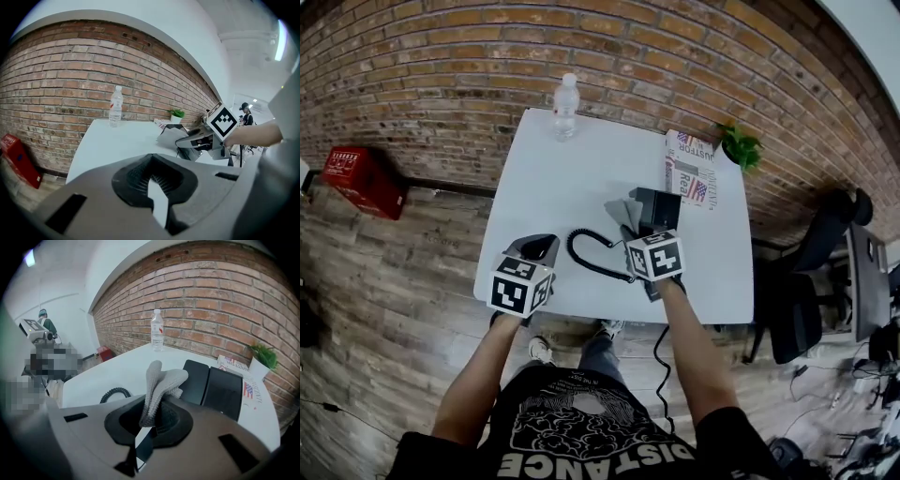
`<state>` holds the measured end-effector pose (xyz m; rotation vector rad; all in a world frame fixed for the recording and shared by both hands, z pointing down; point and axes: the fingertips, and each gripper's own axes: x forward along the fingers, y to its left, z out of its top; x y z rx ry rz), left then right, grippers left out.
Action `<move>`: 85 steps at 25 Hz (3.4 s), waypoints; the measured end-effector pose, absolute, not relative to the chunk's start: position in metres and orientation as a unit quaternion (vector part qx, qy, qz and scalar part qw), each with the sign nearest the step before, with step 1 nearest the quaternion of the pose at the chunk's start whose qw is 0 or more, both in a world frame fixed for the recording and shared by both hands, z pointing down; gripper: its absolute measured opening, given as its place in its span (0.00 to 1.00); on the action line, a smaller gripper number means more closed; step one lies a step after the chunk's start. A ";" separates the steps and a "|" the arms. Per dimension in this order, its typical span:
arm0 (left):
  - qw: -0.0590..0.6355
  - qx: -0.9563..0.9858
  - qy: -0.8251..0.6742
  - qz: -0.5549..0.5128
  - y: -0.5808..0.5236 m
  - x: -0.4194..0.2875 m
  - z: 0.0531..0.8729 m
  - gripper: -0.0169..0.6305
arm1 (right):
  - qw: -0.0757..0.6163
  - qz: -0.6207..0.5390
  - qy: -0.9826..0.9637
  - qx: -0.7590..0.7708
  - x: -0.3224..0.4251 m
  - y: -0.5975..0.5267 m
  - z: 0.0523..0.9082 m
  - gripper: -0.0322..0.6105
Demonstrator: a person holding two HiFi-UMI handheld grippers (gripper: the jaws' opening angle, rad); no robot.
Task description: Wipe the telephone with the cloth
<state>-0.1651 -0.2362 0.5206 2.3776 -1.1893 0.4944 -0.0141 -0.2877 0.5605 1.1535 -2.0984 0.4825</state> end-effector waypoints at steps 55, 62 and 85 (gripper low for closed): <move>0.225 0.847 -0.449 0.174 -0.298 -0.102 0.512 0.04 | 0.313 0.166 -0.832 0.427 0.070 -0.378 0.482 0.07; 0.235 0.834 -0.471 0.168 -0.310 -0.101 0.514 0.04 | 0.329 0.228 -0.834 0.379 0.069 -0.385 0.509 0.07; 0.242 0.813 -0.505 0.163 -0.311 -0.131 0.513 0.04 | 0.336 0.250 -0.857 0.302 0.022 -0.386 0.516 0.07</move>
